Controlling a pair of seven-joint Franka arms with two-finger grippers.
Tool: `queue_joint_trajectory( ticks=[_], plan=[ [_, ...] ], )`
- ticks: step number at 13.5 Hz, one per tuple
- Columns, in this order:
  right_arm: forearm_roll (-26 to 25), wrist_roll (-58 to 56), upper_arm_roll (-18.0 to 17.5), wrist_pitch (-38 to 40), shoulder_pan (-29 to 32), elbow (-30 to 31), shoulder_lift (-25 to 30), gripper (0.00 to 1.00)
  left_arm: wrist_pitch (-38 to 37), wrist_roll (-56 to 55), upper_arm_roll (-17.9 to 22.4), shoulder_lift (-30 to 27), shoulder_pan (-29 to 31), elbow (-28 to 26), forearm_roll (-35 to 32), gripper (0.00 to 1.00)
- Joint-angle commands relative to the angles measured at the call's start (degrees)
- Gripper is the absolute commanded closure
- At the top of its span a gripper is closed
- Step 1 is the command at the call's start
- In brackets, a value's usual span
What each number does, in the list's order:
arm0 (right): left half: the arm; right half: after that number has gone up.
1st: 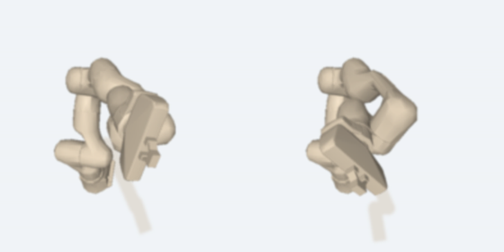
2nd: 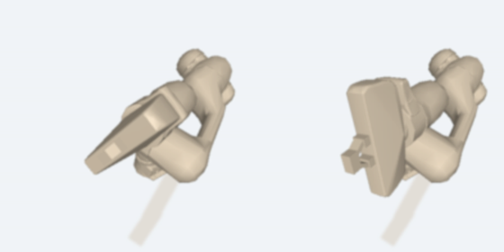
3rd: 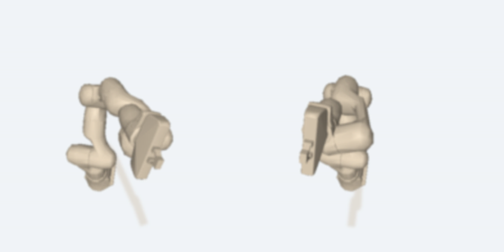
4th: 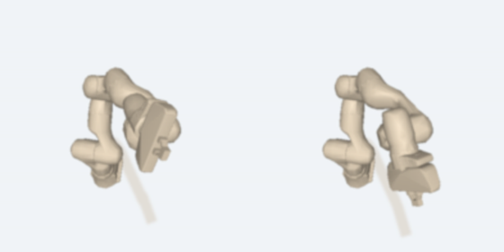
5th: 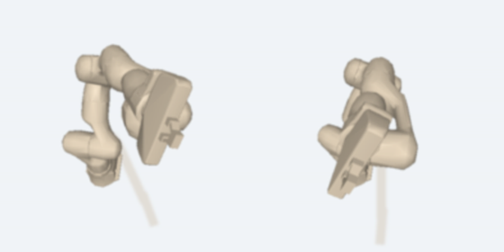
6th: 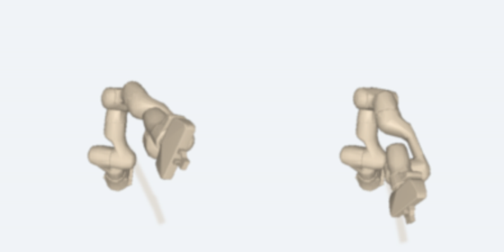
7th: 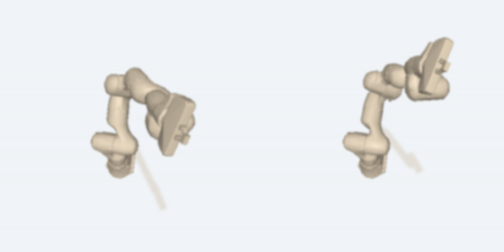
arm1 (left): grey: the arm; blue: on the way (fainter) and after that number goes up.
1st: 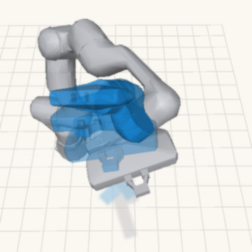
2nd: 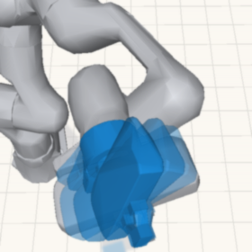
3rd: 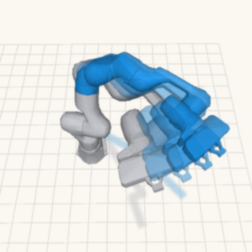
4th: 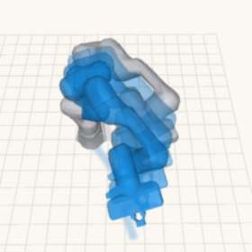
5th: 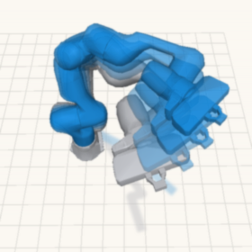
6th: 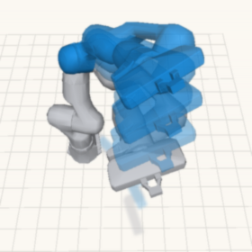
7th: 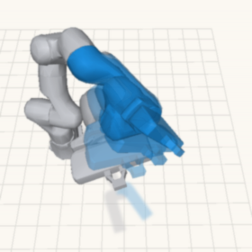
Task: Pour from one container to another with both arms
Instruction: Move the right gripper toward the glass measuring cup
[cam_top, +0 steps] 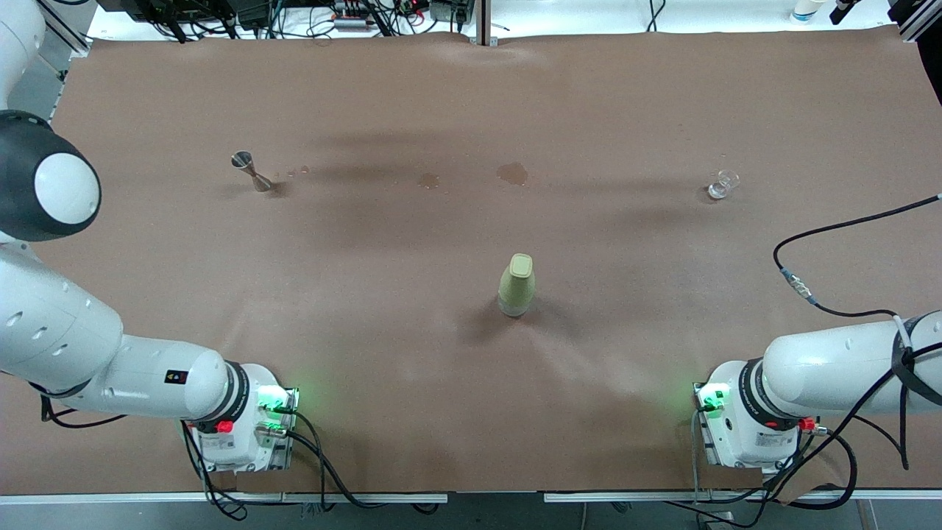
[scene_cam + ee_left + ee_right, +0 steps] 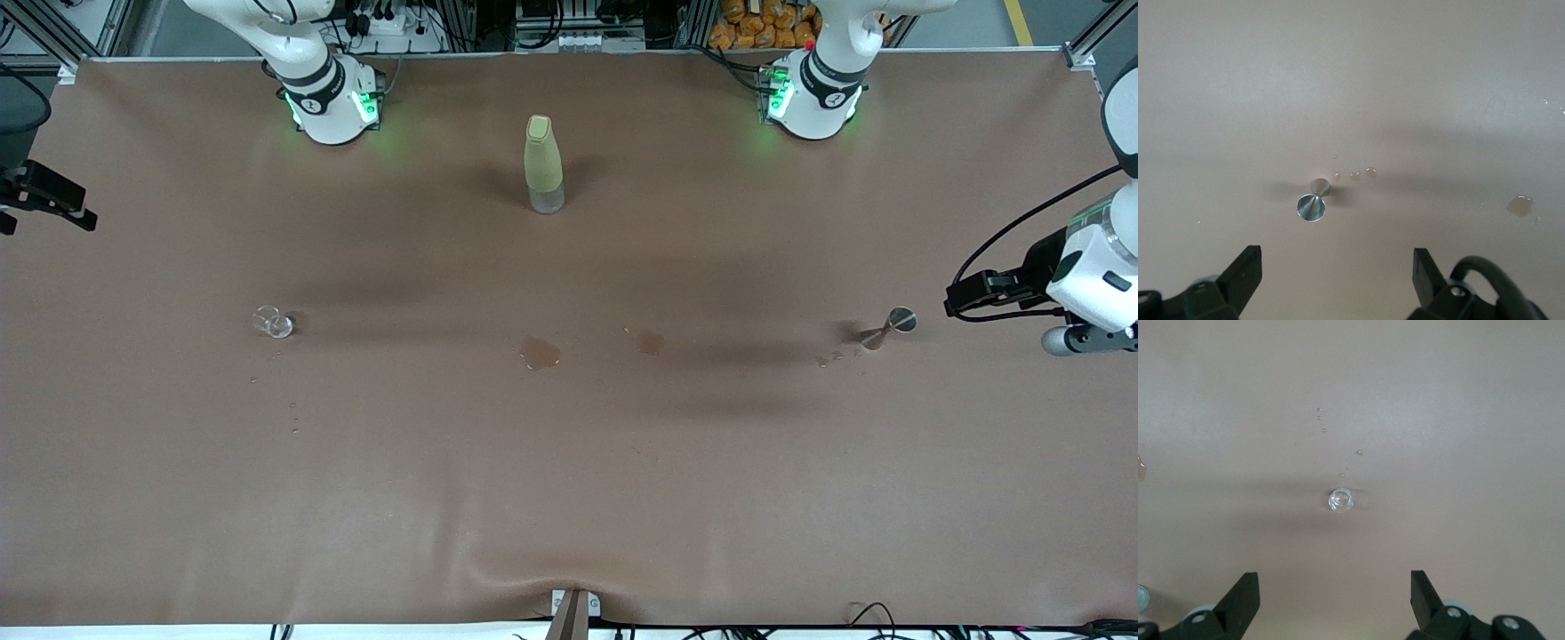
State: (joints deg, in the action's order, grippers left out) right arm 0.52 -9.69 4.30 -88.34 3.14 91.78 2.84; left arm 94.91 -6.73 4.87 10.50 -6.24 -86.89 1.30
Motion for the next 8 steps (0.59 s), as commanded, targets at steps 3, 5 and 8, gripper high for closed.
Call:
queue_joint_trajectory(
  ticks=[3, 5, 8],
  plan=[
    [1.5, 0.6, 0.0, 0.2, 0.1, 1.2, 1.4, 0.00, -1.4, 0.7, 0.5, -0.4, -0.3, 0.8, -0.1, 0.00],
    [1.5, 0.5, -0.1, 0.9, -0.1, 1.2, 1.4, 0.00, -1.4, 0.4, 0.5, -0.4, -0.3, 0.8, -0.1, 0.00],
    [1.4, 0.5, -0.3, 1.3, -0.7, 1.2, 0.9, 0.00, -1.4, 0.3, 0.4, -0.4, -0.3, 0.7, 0.0, 0.00]
  ],
)
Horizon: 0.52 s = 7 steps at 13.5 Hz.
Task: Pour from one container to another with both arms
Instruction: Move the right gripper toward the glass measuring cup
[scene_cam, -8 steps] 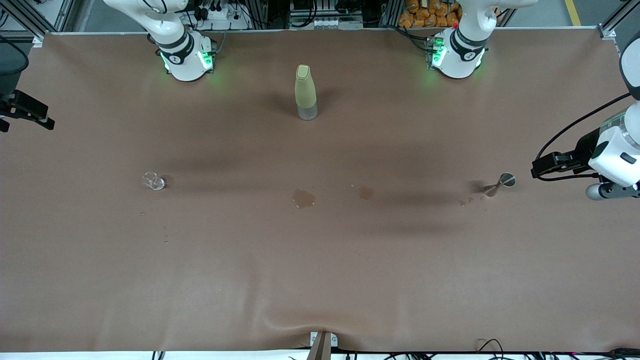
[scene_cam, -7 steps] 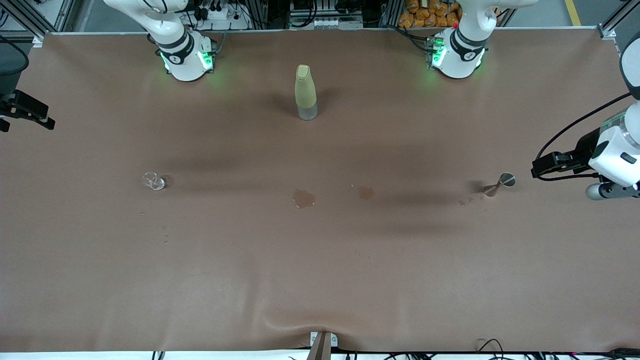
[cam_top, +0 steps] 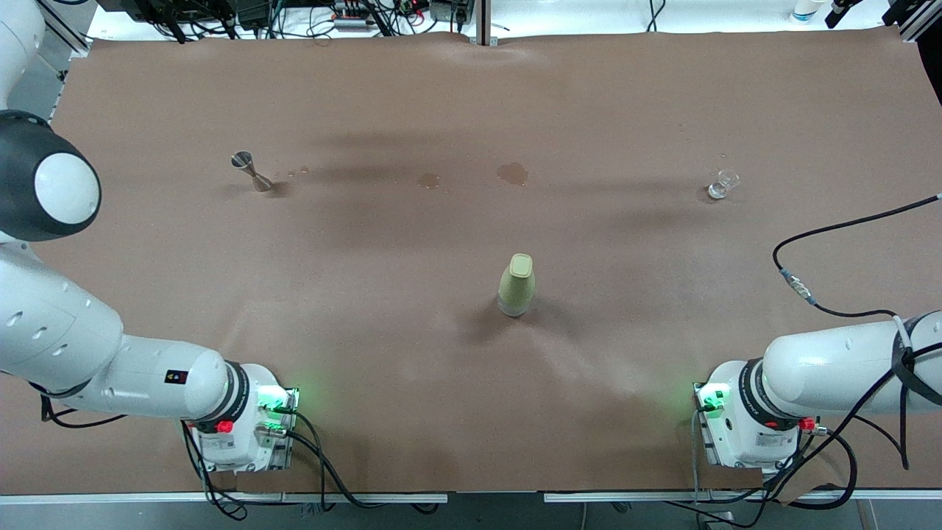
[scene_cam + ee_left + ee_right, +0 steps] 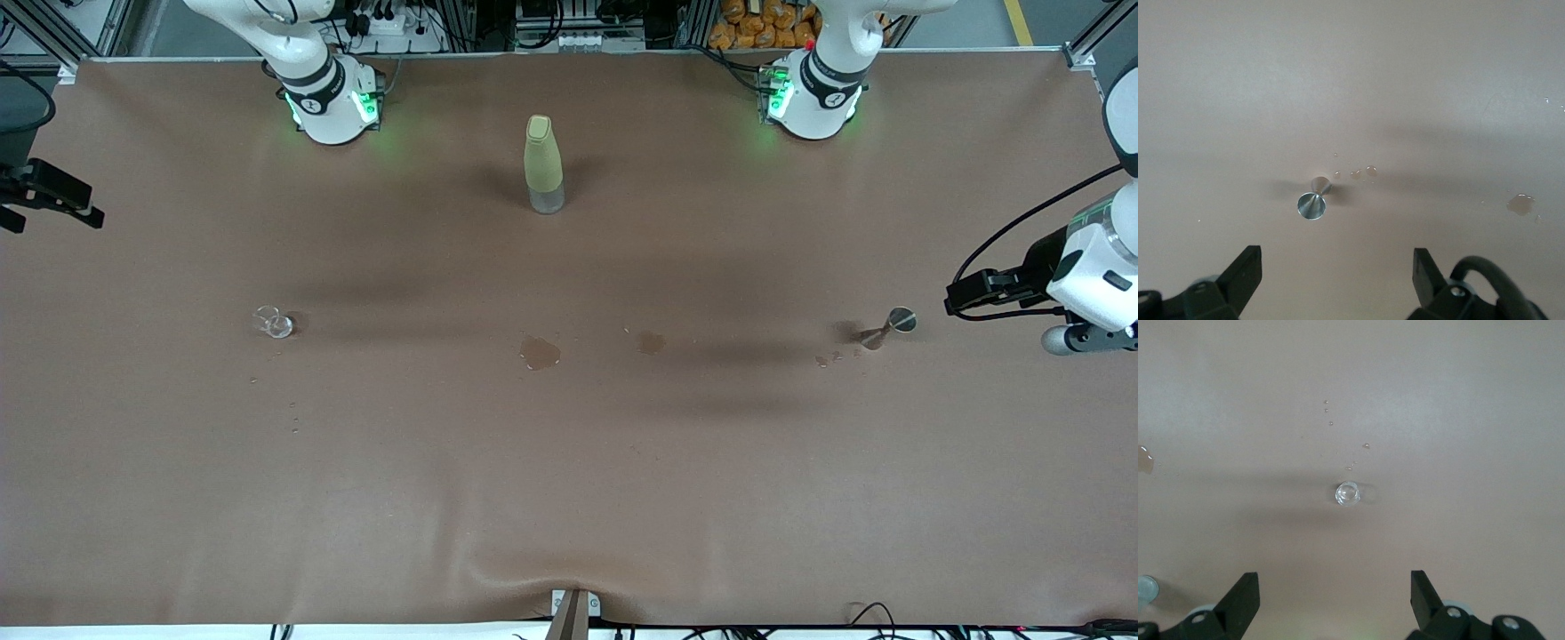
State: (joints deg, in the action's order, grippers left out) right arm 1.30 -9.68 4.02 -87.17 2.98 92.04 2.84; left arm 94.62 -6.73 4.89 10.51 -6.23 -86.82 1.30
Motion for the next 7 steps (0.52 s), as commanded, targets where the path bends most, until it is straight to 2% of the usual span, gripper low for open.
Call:
queue_joint_trajectory(
  ticks=[1, 3, 6, 7],
  plan=[
    [0.6, 0.1, -0.1, 0.6, -0.4, 1.2, 0.9, 0.00, -1.1, 0.3, 0.4, -0.4, -0.3, 0.7, 0.0, 0.00],
    [0.8, -0.5, -0.1, 0.1, -0.3, 3.4, 0.6, 0.00, -1.1, 0.3, 0.4, -0.4, -0.3, 0.7, 0.0, 0.00],
    [8.8, -14.0, 0.4, 0.4, 4.2, 3.8, -2.4, 0.00, -1.1, 0.2, 0.3, -0.4, -0.4, 0.7, 0.0, 0.00],
    [9.9, -17.1, 0.4, 0.2, 4.8, 3.8, -2.9, 0.00, -1.1, 0.1, 0.3, -0.3, -0.4, 0.6, 0.0, 0.00]
  ],
)
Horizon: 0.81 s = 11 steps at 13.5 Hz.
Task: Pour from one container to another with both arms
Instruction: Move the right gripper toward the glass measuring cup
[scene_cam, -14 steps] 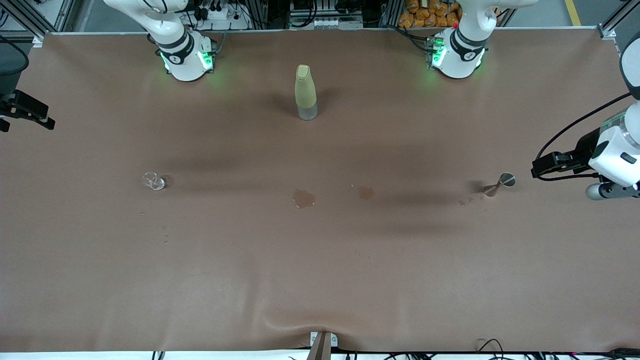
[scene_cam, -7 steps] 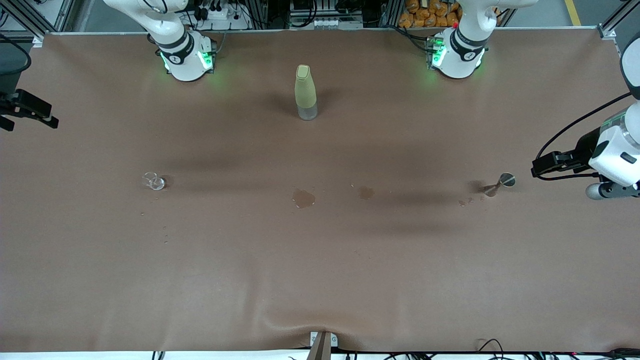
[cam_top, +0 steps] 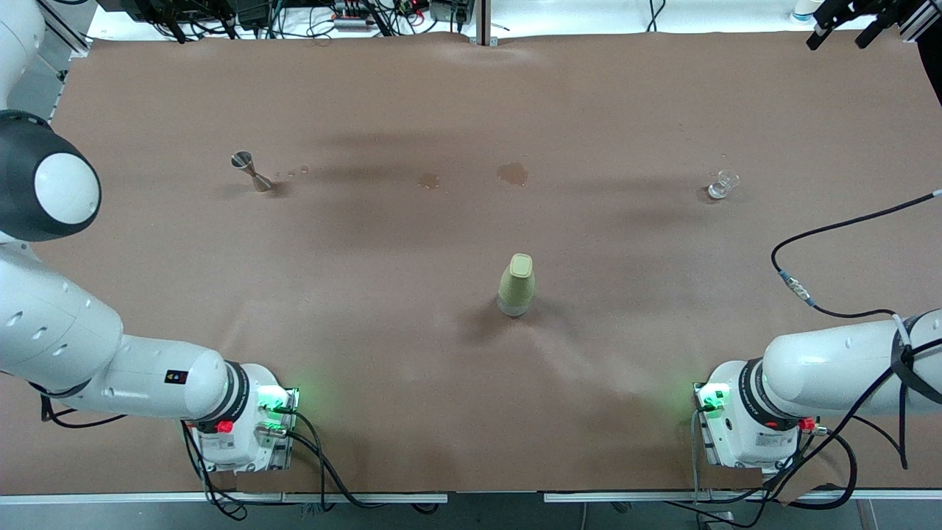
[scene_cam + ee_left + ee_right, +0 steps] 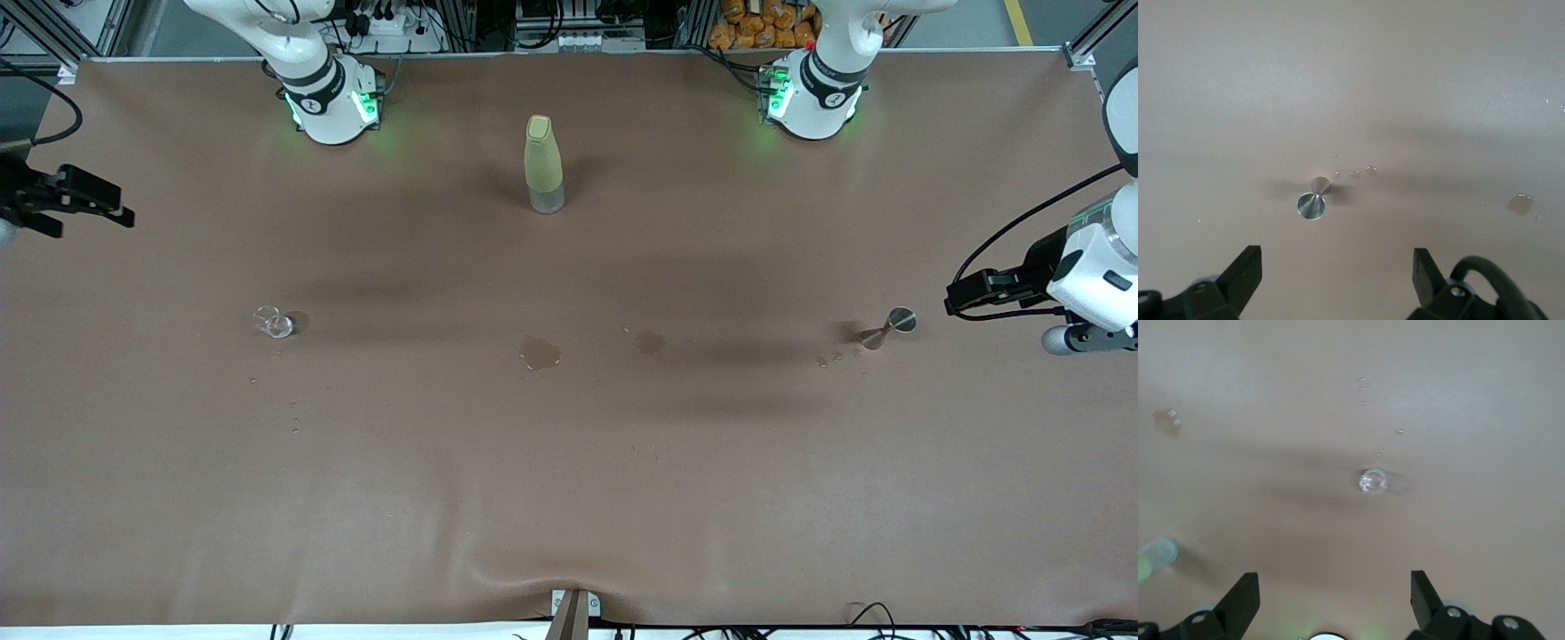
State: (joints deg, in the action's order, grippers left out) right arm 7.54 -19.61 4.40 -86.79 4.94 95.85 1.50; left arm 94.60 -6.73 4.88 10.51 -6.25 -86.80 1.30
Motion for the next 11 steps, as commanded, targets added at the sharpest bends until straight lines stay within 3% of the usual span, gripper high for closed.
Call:
queue_joint_trajectory(
  ticks=[1, 3, 5, 9, 11],
  plan=[
    [3.6, -9.5, 0.0, -0.5, 2.9, -0.1, -2.3, 0.00, -1.1, 0.1, 0.2, -0.3, -0.3, 0.6, 0.0, 0.00],
    [5.3, -17.2, 0.0, 0.0, 3.7, 0.1, -4.1, 0.00, -1.1, 0.3, 0.3, -0.4, -0.3, 0.6, -0.1, 0.00],
    [13.3, -24.6, 0.0, -0.5, 6.5, 4.8, -4.5, 0.00, -1.1, 0.3, 0.3, -0.4, -0.3, 0.7, 0.0, 0.00],
    [18.0, -38.5, 0.0, -5.1, 8.3, 9.9, -7.6, 0.00, -1.1, 0.3, 0.0, -0.3, -0.6, 0.6, 0.0, 0.00],
    [22.5, -52.4, 0.0, -5.2, 12.2, 10.9, -11.1, 0.00, -1.1, 0.8, 0.0, -0.2, -0.4, 0.6, 0.0, 0.00]
  ],
)
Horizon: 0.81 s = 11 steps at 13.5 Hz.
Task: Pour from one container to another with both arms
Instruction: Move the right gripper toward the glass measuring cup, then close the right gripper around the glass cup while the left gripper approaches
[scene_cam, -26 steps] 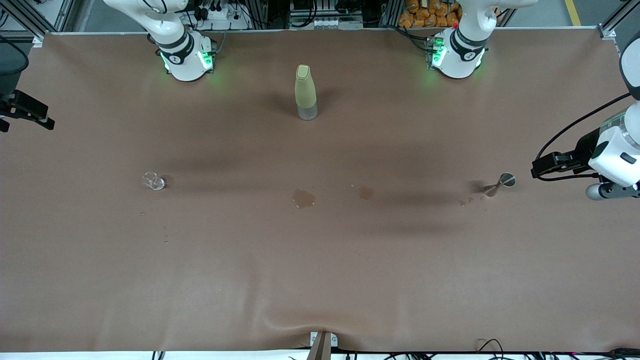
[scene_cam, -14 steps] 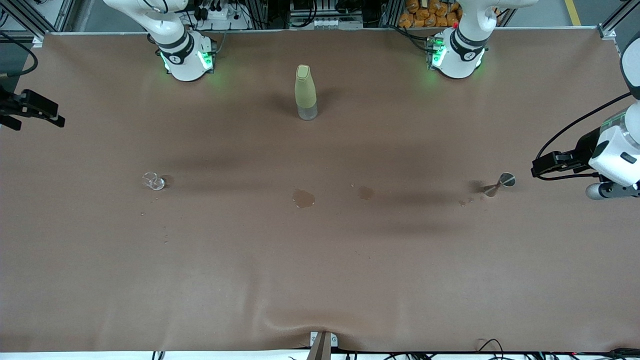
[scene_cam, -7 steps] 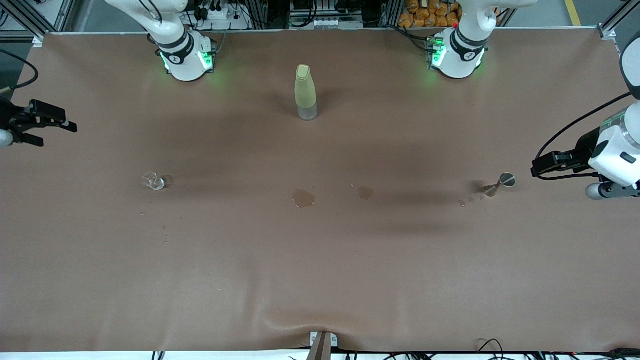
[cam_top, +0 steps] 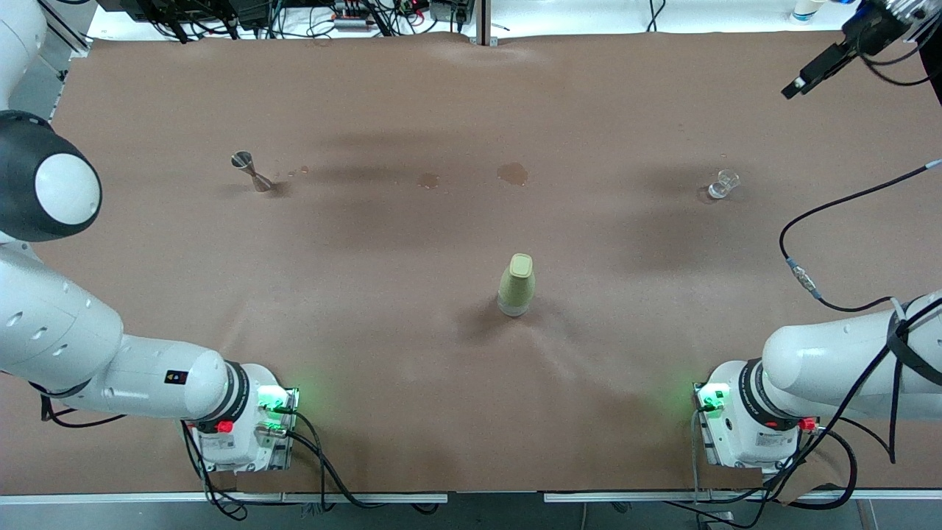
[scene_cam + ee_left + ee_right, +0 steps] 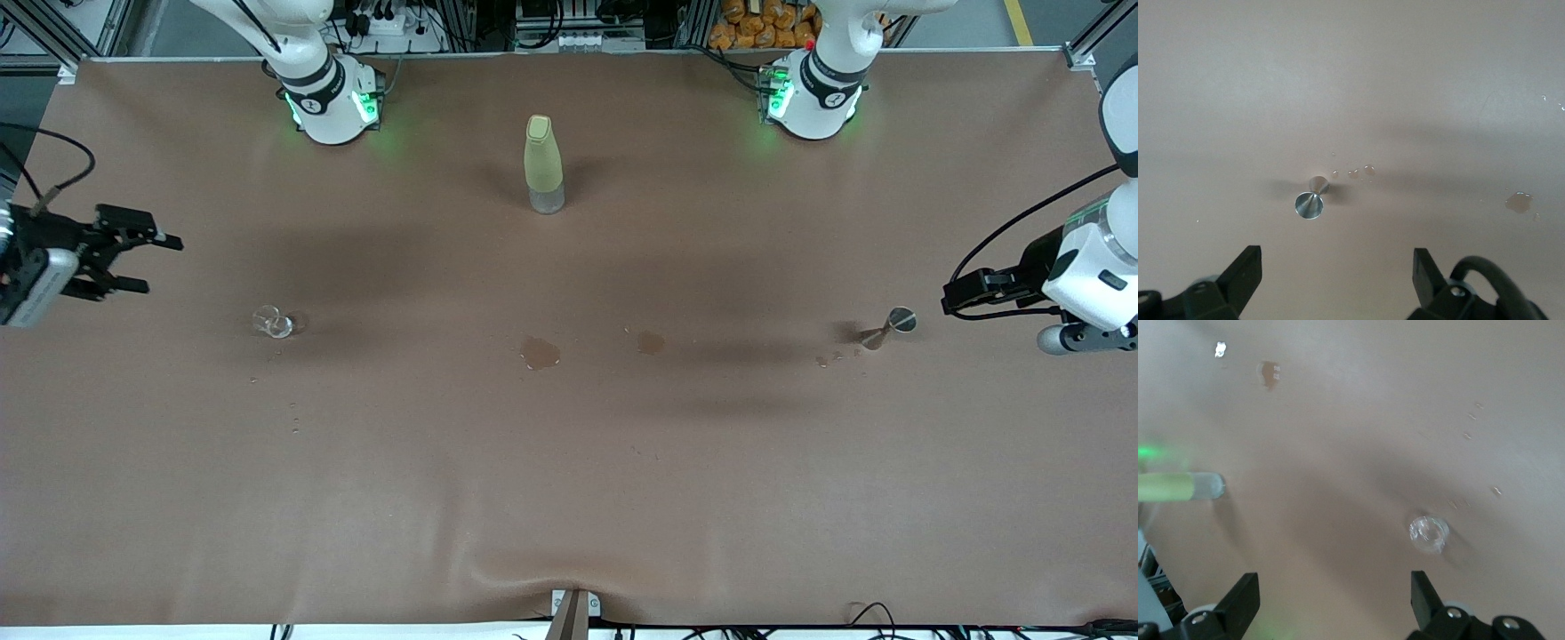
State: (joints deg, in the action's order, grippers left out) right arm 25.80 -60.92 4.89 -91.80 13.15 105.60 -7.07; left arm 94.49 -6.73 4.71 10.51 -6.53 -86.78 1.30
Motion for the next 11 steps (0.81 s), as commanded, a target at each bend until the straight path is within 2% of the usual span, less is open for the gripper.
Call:
queue_joint_trajectory(
  ticks=[1, 3, 5, 9, 11],
  plan=[
    [5.5, -18.5, -0.5, -0.5, 5.7, 1.1, -4.8, 0.00, -1.0, 1.1, 0.2, -0.3, -0.1, 0.5, 0.0, 0.00],
    [7.6, -30.0, -0.6, -0.7, 8.0, 0.8, -9.0, 0.00, -1.1, 1.6, 0.1, -0.3, 0.0, 0.5, 0.3, 0.00],
    [12.9, -41.8, -0.5, -0.4, 10.7, 0.8, -13.1, 0.00, -1.1, 1.7, 0.1, -0.3, -0.2, 0.4, 0.2, 0.00],
    [18.6, -58.4, -0.6, 1.5, 14.8, 0.0, -19.3, 0.00, -1.1, 5.1, 0.1, -0.4, 0.0, 0.6, 0.4, 0.00],
    [20.4, -65.7, -0.6, 4.9, 16.2, -2.9, -23.8, 0.00, -1.8, 5.8, 0.2, -0.5, 0.0, 0.6, 0.3, 0.00]
  ],
)
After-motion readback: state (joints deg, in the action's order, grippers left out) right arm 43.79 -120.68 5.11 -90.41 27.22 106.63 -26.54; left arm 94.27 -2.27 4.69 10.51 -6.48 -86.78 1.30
